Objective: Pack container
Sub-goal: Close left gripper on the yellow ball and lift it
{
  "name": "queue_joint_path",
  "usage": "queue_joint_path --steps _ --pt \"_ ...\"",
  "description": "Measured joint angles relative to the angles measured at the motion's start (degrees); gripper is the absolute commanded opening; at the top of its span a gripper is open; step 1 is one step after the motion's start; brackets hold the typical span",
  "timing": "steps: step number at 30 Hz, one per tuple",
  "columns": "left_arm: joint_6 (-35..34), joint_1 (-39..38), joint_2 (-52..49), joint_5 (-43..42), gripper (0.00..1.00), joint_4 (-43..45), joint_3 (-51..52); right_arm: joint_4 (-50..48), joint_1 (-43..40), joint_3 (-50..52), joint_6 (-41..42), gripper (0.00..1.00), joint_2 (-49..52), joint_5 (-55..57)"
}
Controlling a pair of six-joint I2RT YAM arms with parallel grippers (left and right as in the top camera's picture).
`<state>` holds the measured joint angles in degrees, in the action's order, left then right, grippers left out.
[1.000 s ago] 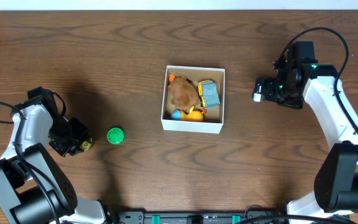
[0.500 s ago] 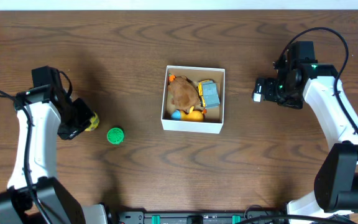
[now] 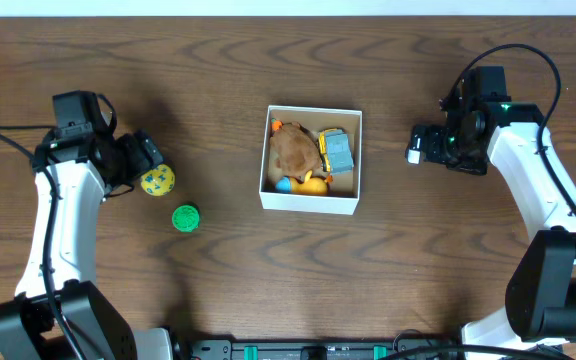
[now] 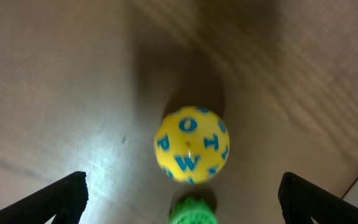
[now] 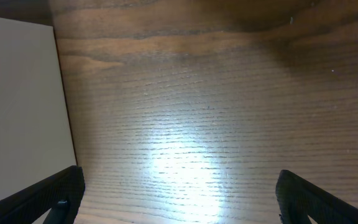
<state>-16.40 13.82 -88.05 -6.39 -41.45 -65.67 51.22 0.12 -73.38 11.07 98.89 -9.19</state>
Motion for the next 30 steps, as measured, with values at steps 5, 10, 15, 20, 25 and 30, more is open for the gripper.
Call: queue_joint_path --steps 5,10,15,20,25,30 --pt "0.20 -0.02 -5.40 0.42 0.98 1.62 -1.51 0.00 0.00 0.00 0.02 0.99 0.00 -0.22" --pt "0.31 -0.68 -13.16 0.09 0.98 2.64 -1.53 0.00 0.00 0.00 0.02 0.99 0.00 -0.81" --pt "0.33 -1.95 -14.91 -0.92 0.98 5.88 -2.14 -0.02 0.00 0.00 0.02 0.99 0.00 -1.25" --pt "0.28 -2.62 -17.14 -1.68 0.98 7.96 -2.58 -0.02 0.00 0.00 0.02 0.99 0.00 -1.33" --pt "0.31 -4.28 -18.01 -2.10 0.98 9.55 -2.71 -0.02 0.00 0.00 0.02 0.99 0.00 -1.36" --pt "0.35 -5.88 -18.91 -1.09 0.98 10.60 -2.60 -0.02 0.00 0.00 0.02 0.99 0.00 -1.36"
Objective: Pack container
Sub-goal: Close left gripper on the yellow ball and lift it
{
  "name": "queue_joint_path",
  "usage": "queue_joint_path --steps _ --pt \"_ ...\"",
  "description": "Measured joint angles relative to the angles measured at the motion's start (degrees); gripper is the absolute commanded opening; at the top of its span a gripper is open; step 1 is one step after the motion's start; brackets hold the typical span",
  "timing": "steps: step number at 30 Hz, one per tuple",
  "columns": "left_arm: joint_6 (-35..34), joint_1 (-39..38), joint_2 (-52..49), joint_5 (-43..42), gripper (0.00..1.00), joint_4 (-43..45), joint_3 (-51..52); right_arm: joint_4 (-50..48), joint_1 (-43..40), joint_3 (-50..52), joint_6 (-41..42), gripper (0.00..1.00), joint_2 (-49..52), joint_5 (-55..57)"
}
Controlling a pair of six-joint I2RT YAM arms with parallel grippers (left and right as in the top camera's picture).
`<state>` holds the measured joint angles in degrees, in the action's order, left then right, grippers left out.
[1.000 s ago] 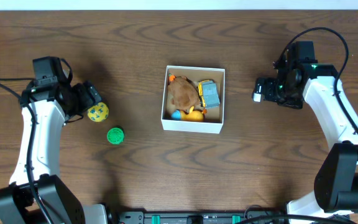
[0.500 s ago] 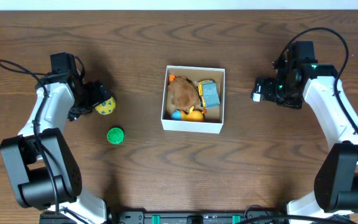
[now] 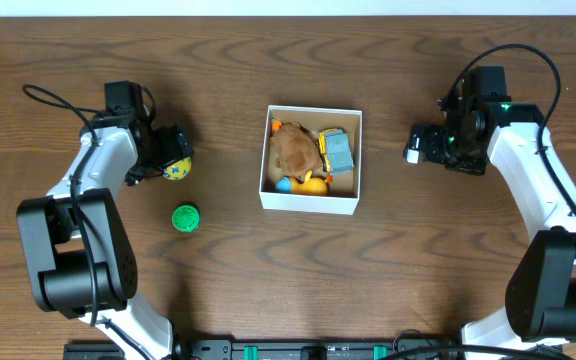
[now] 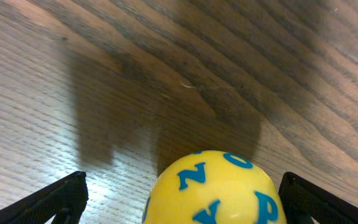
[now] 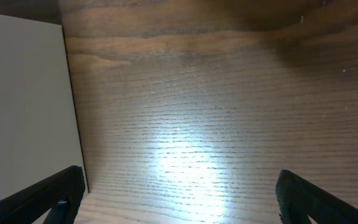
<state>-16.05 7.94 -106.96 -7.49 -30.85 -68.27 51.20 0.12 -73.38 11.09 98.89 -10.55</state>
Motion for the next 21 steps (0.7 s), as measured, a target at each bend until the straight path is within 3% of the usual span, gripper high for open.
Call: queue_joint_path --steps 9,15,21 --pt "0.02 -1.31 -0.55 0.76 0.99 0.48 0.11 0.07 0.00 0.00 0.00 0.99 0.00 0.00" --pt "0.15 -1.31 -0.55 0.76 0.86 -0.50 0.09 0.28 0.00 0.00 0.00 0.99 0.00 0.00" --pt "0.44 -1.60 -0.55 -0.04 0.86 -2.67 0.11 0.39 0.00 0.00 0.00 0.99 0.00 0.00"
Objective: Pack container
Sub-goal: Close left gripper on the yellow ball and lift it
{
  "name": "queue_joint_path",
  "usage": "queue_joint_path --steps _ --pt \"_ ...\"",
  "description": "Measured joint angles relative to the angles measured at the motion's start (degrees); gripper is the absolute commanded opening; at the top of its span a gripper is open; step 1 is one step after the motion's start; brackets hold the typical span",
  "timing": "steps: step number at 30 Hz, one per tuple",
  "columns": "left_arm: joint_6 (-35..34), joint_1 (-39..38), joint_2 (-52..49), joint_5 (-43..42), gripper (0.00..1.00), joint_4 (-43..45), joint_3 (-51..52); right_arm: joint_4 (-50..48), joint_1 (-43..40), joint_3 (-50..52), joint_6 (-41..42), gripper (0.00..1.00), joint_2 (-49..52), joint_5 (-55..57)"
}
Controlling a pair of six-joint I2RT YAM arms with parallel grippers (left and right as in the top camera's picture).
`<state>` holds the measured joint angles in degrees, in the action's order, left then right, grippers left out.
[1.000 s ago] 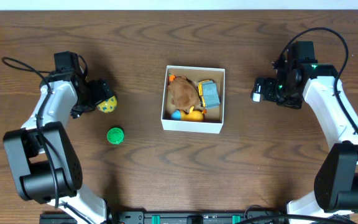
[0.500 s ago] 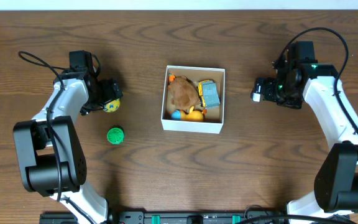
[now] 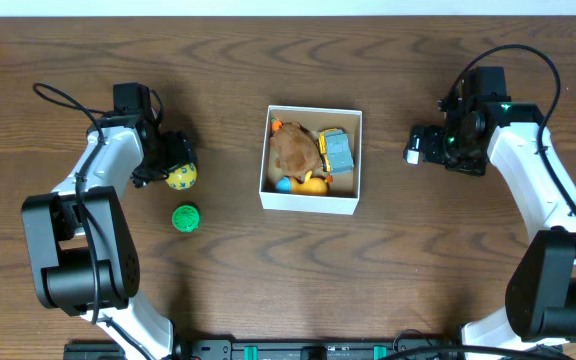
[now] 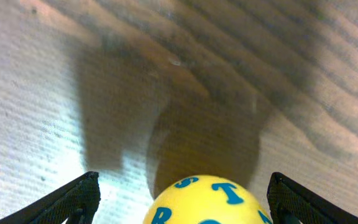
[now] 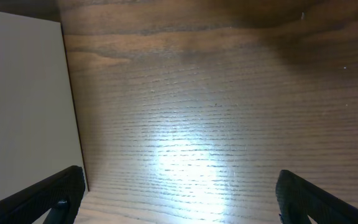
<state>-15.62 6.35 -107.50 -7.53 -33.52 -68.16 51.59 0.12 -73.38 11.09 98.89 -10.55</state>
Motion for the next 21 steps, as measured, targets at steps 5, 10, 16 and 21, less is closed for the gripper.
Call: queue_joint_path --steps 5,10,16,21 --pt "0.02 -1.57 0.00 -0.02 0.86 -4.92 0.07 -0.02 0.00 0.00 0.00 0.98 0.00 -0.02" --pt "0.02 -3.34 0.00 0.00 0.86 -7.06 0.07 0.00 0.00 0.00 0.00 0.99 0.00 -0.02" --pt "0.15 -4.15 0.00 -0.02 0.59 -8.94 0.07 0.00 0.00 0.00 0.00 0.99 0.00 -0.02" --pt "0.28 -4.15 0.00 0.00 0.41 -11.58 0.07 -0.02 0.00 0.00 0.00 0.99 0.00 0.00"
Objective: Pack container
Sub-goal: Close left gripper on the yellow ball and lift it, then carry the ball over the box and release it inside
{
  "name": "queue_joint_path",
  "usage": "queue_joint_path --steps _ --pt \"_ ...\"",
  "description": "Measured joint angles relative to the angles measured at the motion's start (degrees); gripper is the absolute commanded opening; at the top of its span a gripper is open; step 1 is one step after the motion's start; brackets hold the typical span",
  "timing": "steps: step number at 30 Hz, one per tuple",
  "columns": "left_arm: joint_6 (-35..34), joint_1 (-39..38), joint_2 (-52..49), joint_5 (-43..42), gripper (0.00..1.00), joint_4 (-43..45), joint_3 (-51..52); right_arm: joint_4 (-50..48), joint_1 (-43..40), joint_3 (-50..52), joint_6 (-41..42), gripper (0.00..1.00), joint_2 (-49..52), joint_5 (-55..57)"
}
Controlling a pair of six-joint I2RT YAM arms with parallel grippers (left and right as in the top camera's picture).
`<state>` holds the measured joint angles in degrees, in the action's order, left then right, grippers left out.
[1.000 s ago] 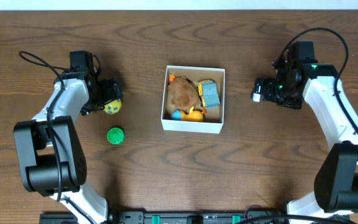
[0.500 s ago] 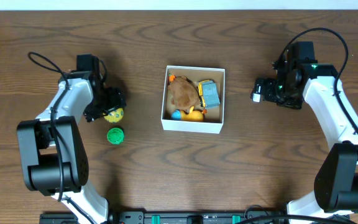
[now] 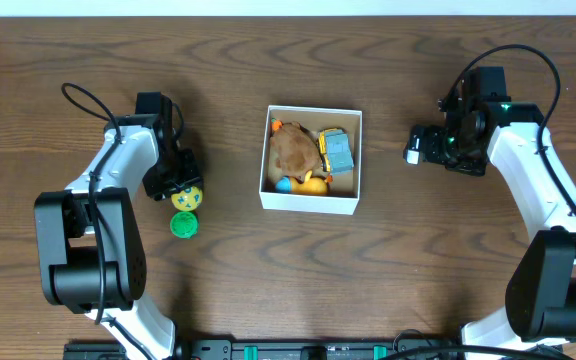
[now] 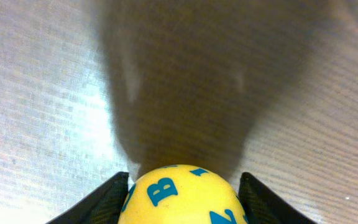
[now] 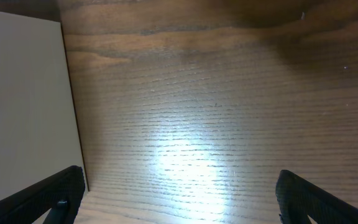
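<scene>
A yellow ball with blue letters (image 3: 186, 197) lies on the wooden table left of the white box (image 3: 308, 205). My left gripper (image 3: 178, 186) is shut on the ball (image 4: 184, 196), its dark fingers (image 4: 107, 199) pressing both sides. Just below the ball sits a green round toy (image 3: 182, 225). The box holds a brown plush (image 3: 294, 150), a grey and yellow toy (image 3: 336, 150) and orange, blue and yellow pieces. My right gripper (image 3: 415, 146) hangs open right of the box, its fingers (image 5: 55, 196) spread over bare wood, with the box wall (image 5: 23, 112) at its left.
Black cables trail from both arms. A dark rail runs along the table's front edge (image 3: 308, 350). A pale strip marks the far edge of the table.
My left gripper has moved right and toward the front, and its fingers have shut on the yellow ball. The ball now sits just above the green toy. The right arm is unchanged.
At first my left gripper hung open over the ball and the green toy at the far left. It then stood farther back with the ball low between its wide fingers, and stayed around it as it neared the box. Now the ball is gripped. The right gripper stayed open and still.
</scene>
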<state>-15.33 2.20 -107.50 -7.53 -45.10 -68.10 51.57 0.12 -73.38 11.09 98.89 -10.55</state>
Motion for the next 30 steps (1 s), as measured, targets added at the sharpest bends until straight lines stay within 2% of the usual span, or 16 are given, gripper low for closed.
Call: queue_joint_path --steps 5,12,21,30 --pt "0.20 0.00 0.00 0.00 0.22 -0.87 0.00 0.02 0.00 0.00 0.00 0.99 0.00 -0.02" --pt "0.17 0.00 0.00 0.00 0.06 -0.74 0.00 0.02 0.00 0.00 0.00 0.99 0.00 -0.02" --pt "0.20 -0.13 0.00 0.02 0.06 -2.82 -1.60 0.04 0.00 0.00 0.00 0.99 0.00 -0.02" --pt "1.42 -5.05 0.50 1.99 0.06 -11.39 -13.53 0.24 0.00 0.00 0.00 0.99 0.00 -0.02"
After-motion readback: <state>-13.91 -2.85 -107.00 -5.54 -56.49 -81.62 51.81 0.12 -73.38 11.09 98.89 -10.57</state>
